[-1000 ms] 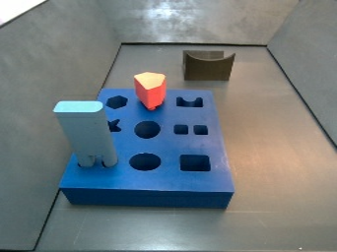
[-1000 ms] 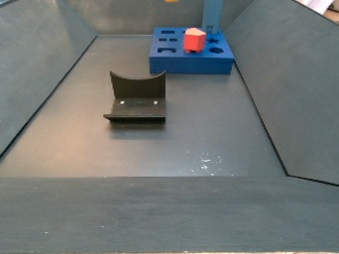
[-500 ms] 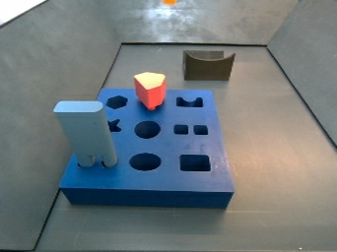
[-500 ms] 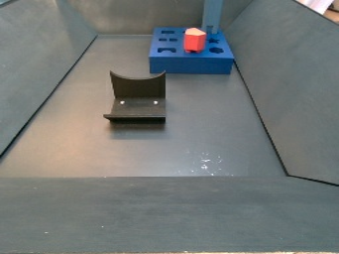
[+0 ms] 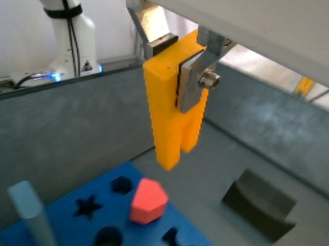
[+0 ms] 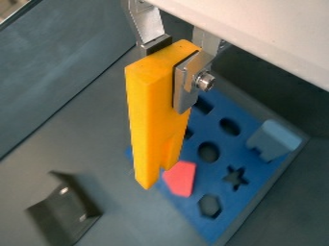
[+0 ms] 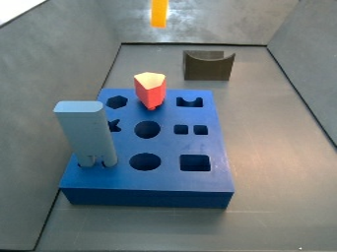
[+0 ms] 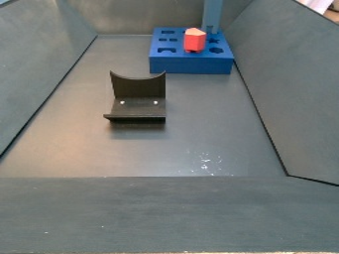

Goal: Pick up the double-square object. Move up. Place the double-square object on the fixture. Regrasp the double-square object. Move to above the board. Insert the double-square object.
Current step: Move to above the board, then insert the double-square object.

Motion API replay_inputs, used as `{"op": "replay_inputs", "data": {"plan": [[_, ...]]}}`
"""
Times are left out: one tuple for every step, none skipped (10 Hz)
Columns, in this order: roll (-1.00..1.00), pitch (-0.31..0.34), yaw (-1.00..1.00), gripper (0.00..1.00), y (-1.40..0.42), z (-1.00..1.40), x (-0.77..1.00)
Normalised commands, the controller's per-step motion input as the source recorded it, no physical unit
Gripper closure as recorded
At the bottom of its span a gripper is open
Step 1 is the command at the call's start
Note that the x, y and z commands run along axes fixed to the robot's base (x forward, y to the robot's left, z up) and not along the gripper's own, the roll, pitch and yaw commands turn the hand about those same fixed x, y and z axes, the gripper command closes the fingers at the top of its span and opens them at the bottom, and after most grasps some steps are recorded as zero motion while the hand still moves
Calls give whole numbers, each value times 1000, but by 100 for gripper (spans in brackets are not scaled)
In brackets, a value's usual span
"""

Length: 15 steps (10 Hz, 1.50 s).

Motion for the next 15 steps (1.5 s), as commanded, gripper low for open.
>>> {"op": "replay_inputs", "data": {"plan": [[-984, -121, -104, 100, 21, 5, -103], [-762, -108, -73, 100, 37, 1, -92], [-610, -100, -57, 100, 40, 2, -86], [-364, -77, -30, 100, 23, 1, -68], [-246, -59, -20, 100, 17, 2, -49], [-20, 0, 0, 100, 0, 0, 0], [0, 0, 0, 100, 0, -20, 0], [-17, 0, 0, 100, 0, 0, 0], [-114, 6, -14, 100, 0, -71, 0], [-163, 39, -69, 100, 0, -114, 66], [-193, 7, -106, 100, 0, -89, 0], [-94, 23, -351, 100, -40, -243, 260], [-17, 26, -631, 100, -29, -394, 377], [-46, 0, -1000, 100, -26, -374, 0], [-51, 0, -1000, 100, -31, -360, 0]]}}
